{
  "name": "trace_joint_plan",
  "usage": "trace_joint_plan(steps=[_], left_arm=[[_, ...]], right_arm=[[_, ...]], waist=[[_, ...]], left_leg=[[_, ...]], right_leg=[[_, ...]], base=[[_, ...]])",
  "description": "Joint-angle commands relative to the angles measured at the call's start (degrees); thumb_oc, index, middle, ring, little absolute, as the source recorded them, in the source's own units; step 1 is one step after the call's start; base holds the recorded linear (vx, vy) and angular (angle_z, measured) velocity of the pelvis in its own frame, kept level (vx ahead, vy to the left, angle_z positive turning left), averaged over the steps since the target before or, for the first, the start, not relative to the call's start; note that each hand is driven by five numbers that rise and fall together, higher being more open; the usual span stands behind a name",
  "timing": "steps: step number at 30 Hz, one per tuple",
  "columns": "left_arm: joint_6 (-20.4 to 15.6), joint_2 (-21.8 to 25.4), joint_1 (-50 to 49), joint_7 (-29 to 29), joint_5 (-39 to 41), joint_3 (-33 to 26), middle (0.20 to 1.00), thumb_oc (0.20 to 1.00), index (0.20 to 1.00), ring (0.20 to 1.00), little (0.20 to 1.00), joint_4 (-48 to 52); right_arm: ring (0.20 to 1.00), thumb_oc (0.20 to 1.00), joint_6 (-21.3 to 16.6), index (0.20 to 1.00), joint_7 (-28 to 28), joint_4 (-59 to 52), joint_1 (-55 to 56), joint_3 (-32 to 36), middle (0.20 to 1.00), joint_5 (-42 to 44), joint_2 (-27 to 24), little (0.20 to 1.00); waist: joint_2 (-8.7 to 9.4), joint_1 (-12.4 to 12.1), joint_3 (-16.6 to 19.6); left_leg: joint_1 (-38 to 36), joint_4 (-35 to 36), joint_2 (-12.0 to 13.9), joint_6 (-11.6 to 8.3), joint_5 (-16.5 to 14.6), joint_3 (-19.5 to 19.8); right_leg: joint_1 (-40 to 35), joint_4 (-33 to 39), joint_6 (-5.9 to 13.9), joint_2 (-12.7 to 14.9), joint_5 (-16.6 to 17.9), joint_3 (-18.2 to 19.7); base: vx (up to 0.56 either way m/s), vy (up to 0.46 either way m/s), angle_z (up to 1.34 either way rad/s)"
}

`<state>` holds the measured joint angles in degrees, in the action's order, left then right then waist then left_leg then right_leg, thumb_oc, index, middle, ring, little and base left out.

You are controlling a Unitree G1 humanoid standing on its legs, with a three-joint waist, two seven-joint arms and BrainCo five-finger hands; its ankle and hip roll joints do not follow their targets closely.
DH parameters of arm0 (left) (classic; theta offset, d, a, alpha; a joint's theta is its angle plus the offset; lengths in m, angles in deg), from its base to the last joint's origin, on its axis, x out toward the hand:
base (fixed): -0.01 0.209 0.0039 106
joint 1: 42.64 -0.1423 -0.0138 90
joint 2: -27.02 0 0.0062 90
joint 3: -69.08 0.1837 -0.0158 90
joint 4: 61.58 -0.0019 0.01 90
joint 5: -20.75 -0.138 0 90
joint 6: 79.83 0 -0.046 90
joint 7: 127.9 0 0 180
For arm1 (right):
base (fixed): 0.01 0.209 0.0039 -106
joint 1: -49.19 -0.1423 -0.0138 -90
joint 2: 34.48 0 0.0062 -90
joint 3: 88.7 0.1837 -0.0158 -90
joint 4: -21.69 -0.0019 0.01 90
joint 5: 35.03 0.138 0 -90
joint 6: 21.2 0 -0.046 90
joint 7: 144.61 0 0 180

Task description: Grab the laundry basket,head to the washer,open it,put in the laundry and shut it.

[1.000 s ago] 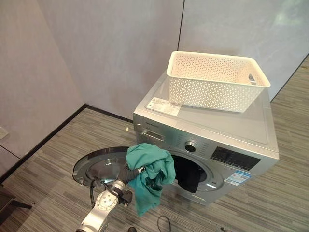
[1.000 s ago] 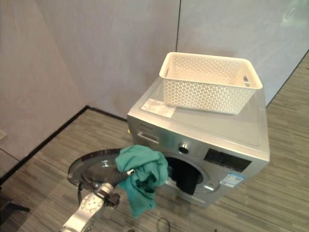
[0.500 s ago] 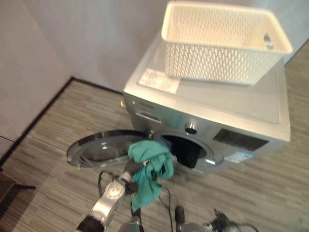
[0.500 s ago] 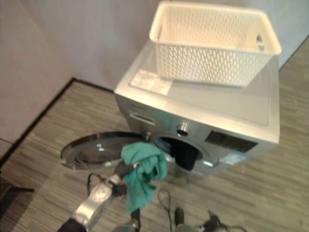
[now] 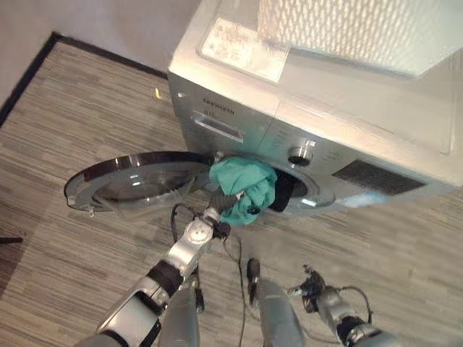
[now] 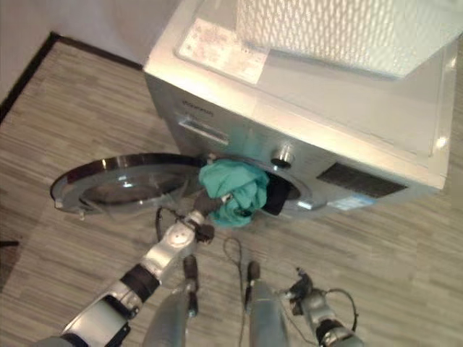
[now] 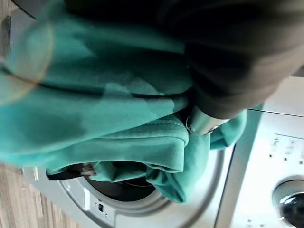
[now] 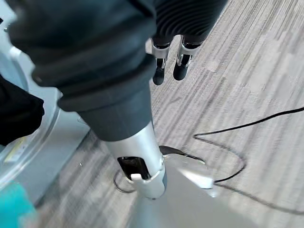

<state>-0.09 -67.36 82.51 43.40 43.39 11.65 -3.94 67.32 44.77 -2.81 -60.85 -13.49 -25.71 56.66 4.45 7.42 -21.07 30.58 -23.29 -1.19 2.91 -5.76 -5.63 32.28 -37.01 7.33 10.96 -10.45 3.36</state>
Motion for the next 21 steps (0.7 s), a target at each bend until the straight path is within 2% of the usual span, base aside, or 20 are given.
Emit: trace_joint_plan(steps=[1, 2, 3, 4, 8, 14, 19, 21], left_arm=[[-6.06, -2.57, 1.52, -1.60, 2.79, -1.64, 0.200, 0.200, 0.200, 0.200, 0.200, 3.98], [-6.07, -2.57, 1.53, -1.59, 2.80, -1.64, 0.200, 0.200, 0.200, 0.200, 0.200, 3.97], [-6.20, -2.94, 3.59, -1.92, 2.24, -0.61, 0.200, 0.200, 0.200, 0.200, 0.200, 3.09], [-6.21, -2.95, 3.63, -1.91, 2.24, -0.61, 0.200, 0.200, 0.200, 0.200, 0.200, 3.07], [-5.84, -5.40, 7.91, -3.84, 1.75, 0.86, 0.200, 0.200, 0.200, 0.200, 0.200, -0.10], [-5.25, -7.89, 14.23, -7.03, 1.23, -0.02, 0.200, 0.200, 0.200, 0.200, 0.200, -5.86], [-6.18, -7.93, 16.99, -8.96, 4.01, -3.74, 0.200, 0.200, 0.200, 0.200, 0.200, -7.86], [-7.23, -6.12, 22.01, -11.40, 7.04, -8.72, 0.200, 0.200, 0.200, 0.200, 0.200, -12.82]], right_arm=[[1.000, 1.000, 0.44, 1.000, 3.62, -3.03, 0.16, -3.37, 1.000, -1.68, -1.90, 1.000], [1.000, 1.000, 0.46, 1.000, 3.63, -3.05, 0.16, -3.36, 1.000, -1.70, -1.90, 1.000], [1.000, 1.000, 0.53, 1.000, 3.94, -4.40, -1.97, -5.66, 1.000, -4.28, -1.94, 1.000], [1.000, 1.000, 0.54, 1.000, 3.94, -4.40, -1.99, -5.66, 1.000, -4.29, -1.94, 1.000], [1.000, 1.000, 0.64, 1.000, 5.27, -8.62, -4.86, -9.42, 1.000, -8.22, -2.85, 1.000], [1.000, 1.000, -0.59, 1.000, 7.01, -12.61, -8.25, -9.00, 1.000, -6.43, -2.61, 1.000], [1.000, 1.000, -2.21, 1.000, 8.27, -18.43, -7.41, -7.10, 1.000, -5.06, -2.36, 1.000], [1.000, 1.000, -3.22, 1.000, 8.79, -21.45, -6.22, -6.81, 1.000, -4.93, -1.48, 1.000]], waist=[[-0.87, -1.19, 0.55], [-0.96, -1.12, 0.44], [0.10, -1.79, -0.68], [0.10, -1.78, -0.60], [0.97, -0.92, -0.85], [1.32, 1.52, 2.01], [1.78, 2.67, 3.04], [2.71, 3.96, 3.40]], left_leg=[[-4.38, 0.77, 0.58, -0.44, -8.61, 3.96], [-4.44, 0.71, 0.62, -0.45, -8.64, 4.08], [-2.81, -0.45, 0.88, -0.60, -8.39, 4.00], [-2.66, -0.54, 0.88, -0.61, -8.43, 3.99], [1.27, -3.23, 2.85, -3.14, -7.23, 6.48], [10.66, -4.23, 4.50, -5.03, -6.00, 8.35], [14.42, -3.35, 5.47, -5.34, -5.50, 8.29], [17.36, -2.36, 6.72, -5.56, -4.99, 7.84]], right_leg=[[-0.85, 18.89, -0.62, 2.25, 7.85, 0.71], [-1.12, 19.13, -0.63, 2.23, 7.95, 0.54], [2.51, 16.37, -0.86, 1.76, 7.65, -0.51], [2.68, 16.25, -0.86, 1.76, 7.59, -0.48], [3.20, 13.31, -0.81, 1.46, 5.63, -4.05], [12.22, 8.91, -1.69, 0.79, 3.35, -5.82], [16.65, 9.53, -1.59, -0.03, 3.71, -6.14], [19.45, 11.16, -0.97, -0.49, 4.72, -6.85]], base=[[0.03, -0.112, -0.12], [-0.03, -0.161, -0.13], [-0.05, -0.091, -0.11], [-0.04, -0.184, -0.03], [-0.01, -0.251, 0.35], [-0.03, -0.136, 0.43], [-0.01, -0.037, -0.11], [0.00, -0.044, -0.19]])
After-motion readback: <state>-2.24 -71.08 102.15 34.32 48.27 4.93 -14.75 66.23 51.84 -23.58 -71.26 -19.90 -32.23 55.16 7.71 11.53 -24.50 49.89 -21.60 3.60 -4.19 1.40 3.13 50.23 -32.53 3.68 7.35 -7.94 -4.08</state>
